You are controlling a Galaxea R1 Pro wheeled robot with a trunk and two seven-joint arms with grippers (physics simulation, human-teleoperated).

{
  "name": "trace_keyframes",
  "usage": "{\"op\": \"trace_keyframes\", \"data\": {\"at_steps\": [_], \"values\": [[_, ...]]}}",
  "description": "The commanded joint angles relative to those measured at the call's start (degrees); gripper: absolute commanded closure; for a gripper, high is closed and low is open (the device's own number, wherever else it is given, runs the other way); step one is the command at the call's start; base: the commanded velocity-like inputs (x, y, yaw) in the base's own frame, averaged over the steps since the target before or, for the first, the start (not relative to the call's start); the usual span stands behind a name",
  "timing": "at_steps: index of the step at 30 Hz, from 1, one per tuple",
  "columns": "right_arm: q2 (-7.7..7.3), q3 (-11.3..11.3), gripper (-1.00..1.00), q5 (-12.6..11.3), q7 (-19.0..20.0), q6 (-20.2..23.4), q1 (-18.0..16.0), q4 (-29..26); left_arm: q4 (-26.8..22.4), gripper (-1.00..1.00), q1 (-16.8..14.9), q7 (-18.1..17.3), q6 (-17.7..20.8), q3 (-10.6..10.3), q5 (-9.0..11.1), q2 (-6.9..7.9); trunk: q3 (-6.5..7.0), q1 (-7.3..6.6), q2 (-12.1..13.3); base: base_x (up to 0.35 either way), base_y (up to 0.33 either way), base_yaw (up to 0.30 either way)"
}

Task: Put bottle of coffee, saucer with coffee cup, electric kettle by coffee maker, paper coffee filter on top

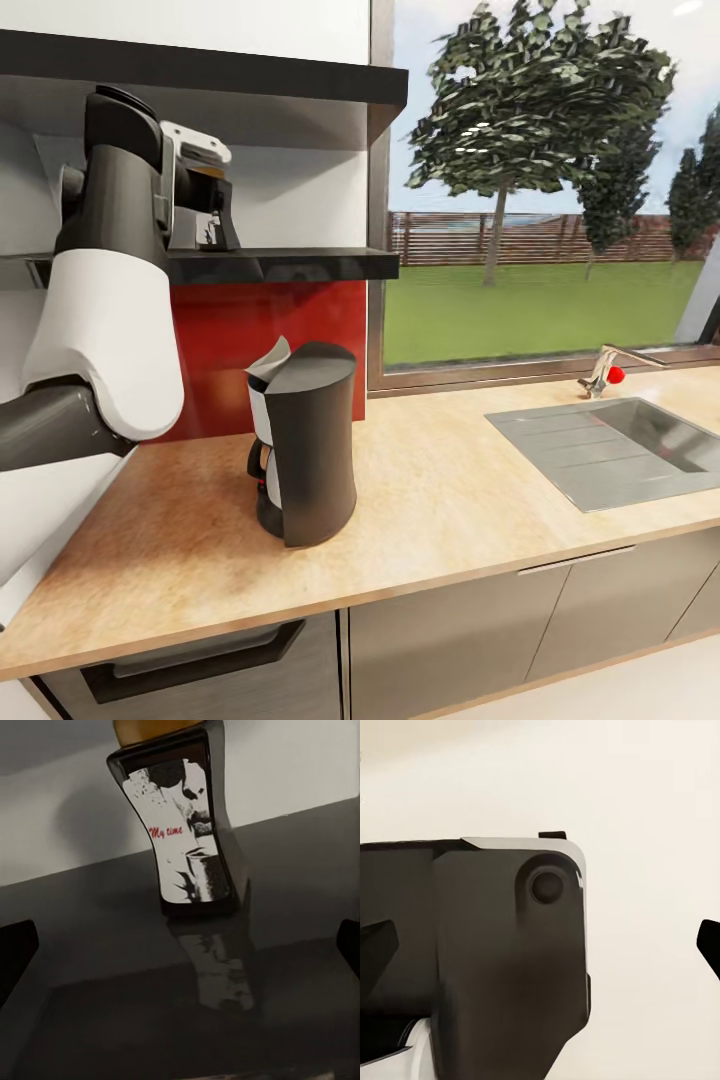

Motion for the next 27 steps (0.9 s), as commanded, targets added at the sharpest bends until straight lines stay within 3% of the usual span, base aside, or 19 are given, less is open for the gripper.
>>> {"op": "trace_keyframes", "data": {"at_steps": [1, 15, 22, 24, 27], "values": [[0.01, -0.3, -1.00, 0.0, 0.0, -0.2, 0.0, 0.1, -0.1, -1.00, 0.0, -0.4, 0.0, 0.2, -0.6, -0.07, -0.03, 0.02, 0.0, 0.000, 0.000, 0.000], [0.02, -0.3, -1.00, 0.1, 0.0, -0.1, 0.0, 0.1, -1.0, -1.00, 0.2, 2.0, -1.7, 0.1, -0.3, 0.14, -0.03, 0.02, 0.0, 0.000, 0.000, 0.000], [0.05, -0.3, -1.00, 0.0, 0.1, -0.2, 0.0, 0.1, -1.1, -1.00, 0.2, 3.9, -1.8, 0.1, 4.0, 0.12, -0.03, 0.02, 0.0, 0.000, 0.000, 0.000], [0.04, -0.3, -1.00, 0.1, 0.1, -0.2, 0.0, 0.1, -1.1, -1.00, 0.2, 6.1, -1.8, 0.0, 5.6, 0.03, -0.03, 0.02, 0.0, 0.100, 0.000, 0.000], [0.00, -0.2, -1.00, 0.2, 0.1, -0.2, 0.0, 0.1, -1.1, -1.00, 0.2, 6.8, -1.8, 0.0, 6.3, 0.06, -0.03, 0.02, 0.0, 0.211, 0.000, 0.000]]}}
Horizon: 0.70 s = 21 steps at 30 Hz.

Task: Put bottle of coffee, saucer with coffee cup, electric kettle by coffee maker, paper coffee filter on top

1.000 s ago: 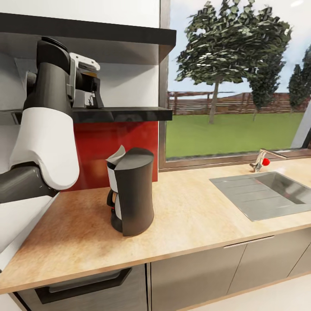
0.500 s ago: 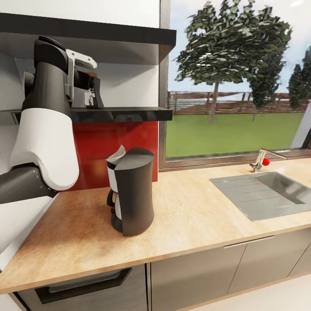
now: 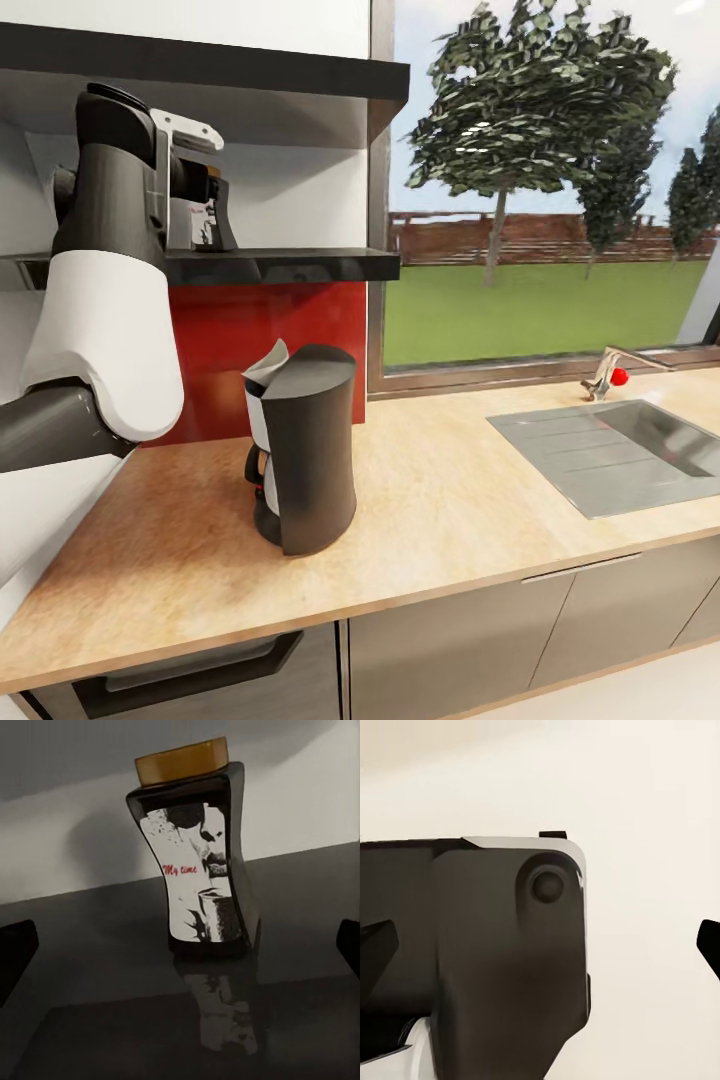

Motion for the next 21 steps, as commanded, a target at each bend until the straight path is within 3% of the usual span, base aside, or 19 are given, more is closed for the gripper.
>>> {"op": "trace_keyframes", "data": {"at_steps": [1, 8, 21], "values": [[0.04, -0.3, -1.00, 0.4, 0.0, -0.3, 0.0, 0.1, 0.0, -1.00, 0.0, -0.4, 0.0, 0.2, -0.5, -0.05, -0.02, 0.04, 0.0, 0.256, 0.000, 0.000], [0.01, -0.3, -1.00, 3.3, -0.1, -0.3, 0.0, 0.1, -0.1, -1.00, 0.0, -0.3, 0.0, 0.1, -0.3, -0.04, -0.02, 0.04, 0.0, 0.184, 0.000, 0.000], [0.02, -0.4, -1.00, 3.8, -0.1, -0.3, 0.0, 0.1, -0.1, -1.00, 0.0, -0.2, 0.0, 0.2, -0.2, -0.09, -0.02, 0.04, 0.0, 0.034, 0.000, 0.000]]}}
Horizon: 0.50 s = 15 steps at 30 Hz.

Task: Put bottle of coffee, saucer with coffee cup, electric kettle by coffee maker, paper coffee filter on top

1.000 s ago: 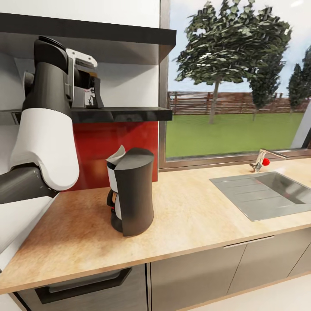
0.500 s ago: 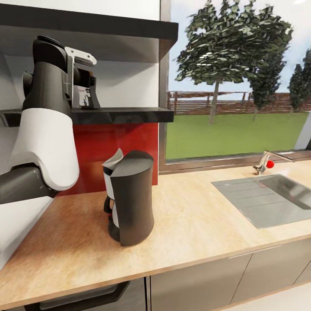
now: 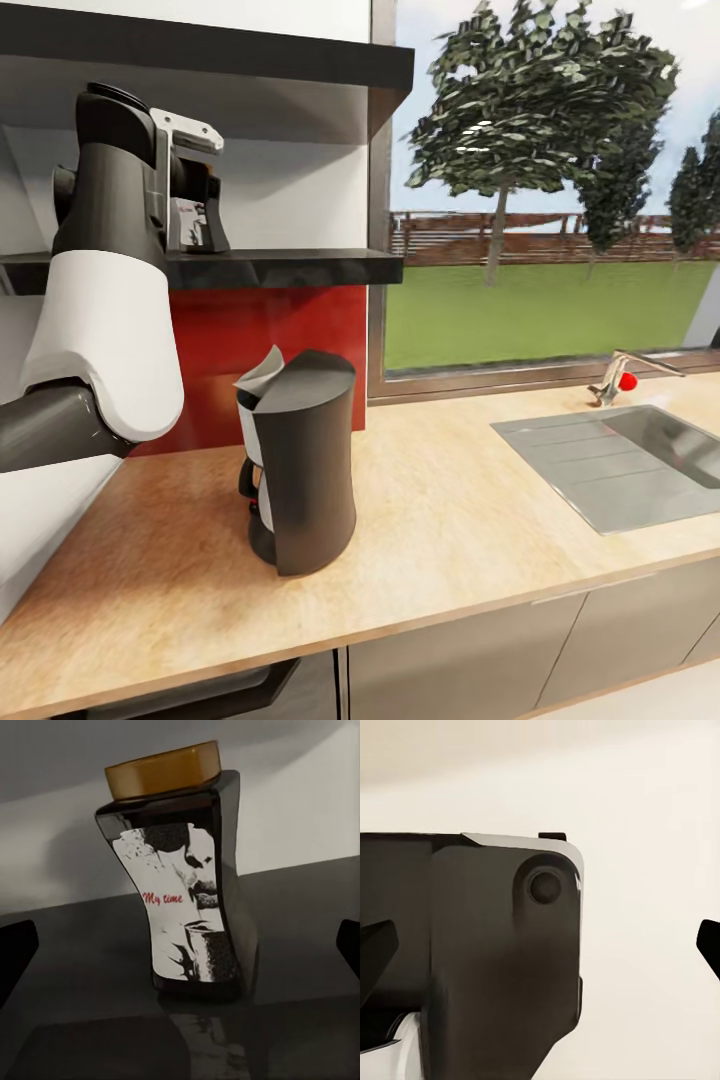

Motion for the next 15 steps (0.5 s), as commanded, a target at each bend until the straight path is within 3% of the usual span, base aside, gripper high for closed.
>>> {"op": "trace_keyframes", "data": {"at_steps": [1, 8, 15], "values": [[0.02, -0.3, -1.00, 0.4, 0.0, -0.2, 0.0, 0.0, -0.1, -1.00, 0.0, -0.6, 0.0, 0.2, -0.6, -0.05, -0.02, 0.03, 0.0, 0.056, 0.000, 0.000], [0.04, -0.3, -1.00, 0.4, 0.0, -0.2, 0.0, 0.0, -0.1, -1.00, 0.0, -0.5, 0.0, 0.2, -0.5, -0.02, -0.02, 0.03, 0.0, 0.034, 0.000, 0.000], [0.01, -0.3, -1.00, 0.4, 0.0, -0.2, 0.0, 0.0, -0.1, -1.00, 0.0, -0.2, 0.0, 0.1, -0.5, 0.06, -0.02, 0.03, 0.0, 0.199, 0.000, 0.000]]}}
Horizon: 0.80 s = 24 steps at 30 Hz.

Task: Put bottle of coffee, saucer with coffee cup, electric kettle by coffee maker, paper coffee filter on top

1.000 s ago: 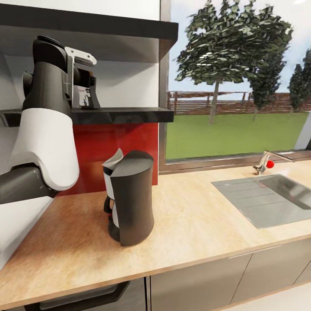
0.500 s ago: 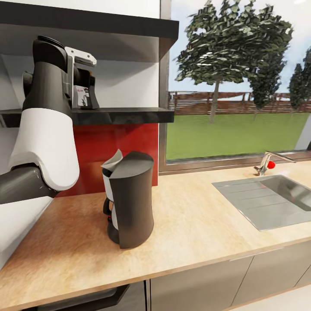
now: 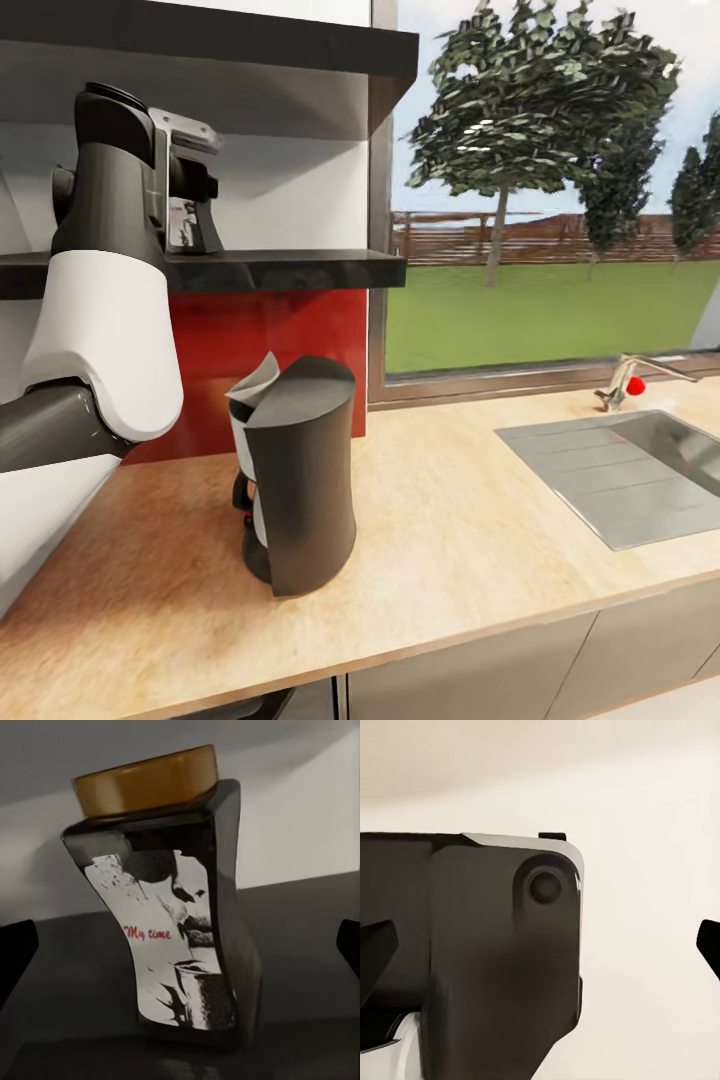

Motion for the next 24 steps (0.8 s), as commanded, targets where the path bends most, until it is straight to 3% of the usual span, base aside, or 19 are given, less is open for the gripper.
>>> {"op": "trace_keyframes", "data": {"at_steps": [1, 19, 24], "values": [[0.03, -0.3, -1.00, 0.4, 0.0, -0.2, 0.0, 0.0, 0.0, -1.00, 0.0, -0.5, 0.0, 0.2, -0.6, -0.06, -0.02, 0.03, 0.0, 0.065, 0.000, 0.000], [-0.22, -0.3, -1.00, 0.4, -0.2, -0.1, 0.0, 0.4, -0.1, -1.00, 0.0, -0.5, 0.0, 0.2, -0.7, 0.18, -0.02, 0.03, 0.0, 0.042, 0.041, 0.000], [-0.55, -0.3, -1.00, 0.4, -0.2, 0.0, 0.0, 5.9, -0.1, -1.00, 0.0, -0.5, 0.0, 0.2, -0.7, 0.28, -0.02, 0.03, 0.0, 0.000, 0.000, 0.000]]}}
